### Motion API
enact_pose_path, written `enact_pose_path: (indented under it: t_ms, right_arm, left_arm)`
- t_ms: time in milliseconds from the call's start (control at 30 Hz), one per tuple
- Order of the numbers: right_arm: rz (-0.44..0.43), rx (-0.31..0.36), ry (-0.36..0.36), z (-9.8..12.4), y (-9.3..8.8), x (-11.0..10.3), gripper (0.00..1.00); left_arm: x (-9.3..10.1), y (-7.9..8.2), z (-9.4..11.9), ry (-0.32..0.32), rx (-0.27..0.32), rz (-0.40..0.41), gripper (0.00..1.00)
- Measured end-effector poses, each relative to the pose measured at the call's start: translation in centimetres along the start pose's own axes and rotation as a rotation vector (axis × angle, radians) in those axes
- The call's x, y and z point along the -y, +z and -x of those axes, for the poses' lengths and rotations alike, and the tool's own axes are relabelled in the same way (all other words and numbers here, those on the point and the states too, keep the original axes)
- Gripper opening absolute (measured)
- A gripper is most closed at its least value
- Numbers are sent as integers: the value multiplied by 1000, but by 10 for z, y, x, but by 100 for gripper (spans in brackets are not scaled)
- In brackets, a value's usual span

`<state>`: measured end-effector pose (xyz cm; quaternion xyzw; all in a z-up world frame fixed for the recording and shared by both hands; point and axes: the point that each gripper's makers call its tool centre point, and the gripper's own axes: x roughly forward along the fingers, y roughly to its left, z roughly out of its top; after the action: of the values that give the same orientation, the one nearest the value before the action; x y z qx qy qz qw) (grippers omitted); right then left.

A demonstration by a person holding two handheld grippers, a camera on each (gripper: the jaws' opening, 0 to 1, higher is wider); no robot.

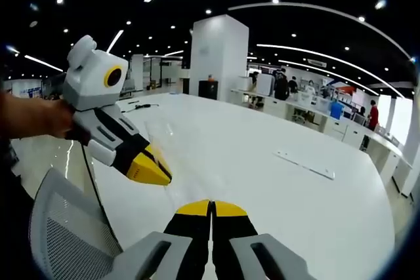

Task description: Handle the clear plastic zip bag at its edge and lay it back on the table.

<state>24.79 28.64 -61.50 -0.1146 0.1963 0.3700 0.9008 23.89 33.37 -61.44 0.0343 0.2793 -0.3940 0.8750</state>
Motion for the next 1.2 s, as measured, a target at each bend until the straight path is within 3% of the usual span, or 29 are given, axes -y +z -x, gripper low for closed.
enact_pose_path:
  t_ms: [200,500,667,867,1200]
  right_arm:
    - [11,-1,-5,-2,2,-3,0]
    - [16,-1,-13,-3,3,0,0]
    - [21,2,-21,-3,4,3,0]
    - [25,0,-35,-1,3,9,0]
    - [44,-12,-61,1,-3,19,0]
  left_arm:
    - [13,1,-3,-21,0,-20,7]
    - [17,9,9,-28,18,-58,14]
    - [16,14,21,-18,38,-87,17]
    - [11,15,33,-4,62,-111,27]
    - [1,14,49,19,110,-102,37]
